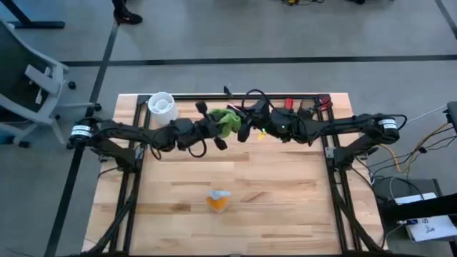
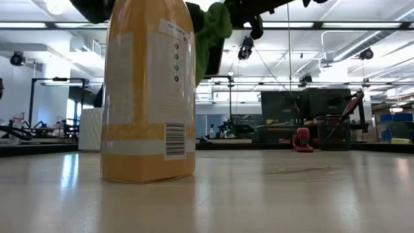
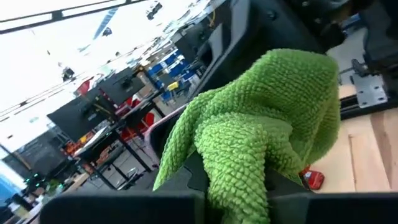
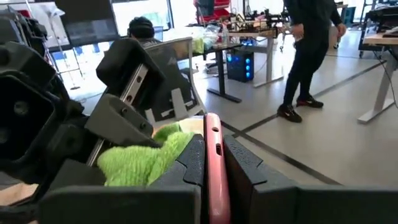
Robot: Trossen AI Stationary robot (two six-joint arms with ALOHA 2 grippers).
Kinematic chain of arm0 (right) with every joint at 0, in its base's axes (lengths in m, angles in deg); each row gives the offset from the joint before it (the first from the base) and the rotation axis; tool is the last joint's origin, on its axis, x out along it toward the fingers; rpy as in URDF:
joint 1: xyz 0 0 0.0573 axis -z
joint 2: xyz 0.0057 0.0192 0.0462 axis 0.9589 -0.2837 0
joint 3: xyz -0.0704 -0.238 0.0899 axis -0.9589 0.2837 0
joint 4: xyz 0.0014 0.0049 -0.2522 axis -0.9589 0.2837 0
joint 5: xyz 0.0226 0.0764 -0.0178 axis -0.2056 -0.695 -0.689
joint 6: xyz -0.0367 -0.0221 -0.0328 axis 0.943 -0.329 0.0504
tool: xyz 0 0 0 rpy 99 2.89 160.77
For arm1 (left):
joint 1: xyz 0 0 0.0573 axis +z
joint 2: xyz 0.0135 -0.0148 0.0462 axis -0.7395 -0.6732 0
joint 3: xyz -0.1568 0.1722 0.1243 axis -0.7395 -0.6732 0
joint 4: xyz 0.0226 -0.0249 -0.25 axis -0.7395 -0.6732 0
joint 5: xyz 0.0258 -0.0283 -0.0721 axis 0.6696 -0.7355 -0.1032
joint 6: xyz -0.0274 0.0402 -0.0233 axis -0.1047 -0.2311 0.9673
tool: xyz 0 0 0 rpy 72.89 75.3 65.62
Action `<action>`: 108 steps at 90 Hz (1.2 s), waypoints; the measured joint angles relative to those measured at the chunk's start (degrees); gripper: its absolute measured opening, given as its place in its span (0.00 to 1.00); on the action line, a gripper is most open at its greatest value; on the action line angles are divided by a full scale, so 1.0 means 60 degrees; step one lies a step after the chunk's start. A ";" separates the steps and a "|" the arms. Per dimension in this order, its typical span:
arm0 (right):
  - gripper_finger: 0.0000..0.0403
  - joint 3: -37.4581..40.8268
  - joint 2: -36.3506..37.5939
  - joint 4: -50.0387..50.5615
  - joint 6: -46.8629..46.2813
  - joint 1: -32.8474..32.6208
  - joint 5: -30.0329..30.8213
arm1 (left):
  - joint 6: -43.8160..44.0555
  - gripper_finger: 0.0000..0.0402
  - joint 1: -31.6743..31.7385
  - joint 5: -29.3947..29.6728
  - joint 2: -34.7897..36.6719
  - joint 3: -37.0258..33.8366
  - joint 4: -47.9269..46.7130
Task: Apply microfiber cloth
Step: Wipe the back and front of the cellphone using the microfiber cloth
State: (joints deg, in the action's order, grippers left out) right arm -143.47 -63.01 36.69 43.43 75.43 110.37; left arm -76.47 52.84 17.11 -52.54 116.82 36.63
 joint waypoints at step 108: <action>0.02 -0.0322 0.0146 0.0029 0.0513 -0.0033 0.0241 | 0.2408 0.05 0.0029 -0.1770 -0.0005 0.0153 -0.1017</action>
State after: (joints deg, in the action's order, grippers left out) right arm -145.40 -62.14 36.86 46.51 75.24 111.82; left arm -62.02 53.01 6.49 -52.57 117.74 30.53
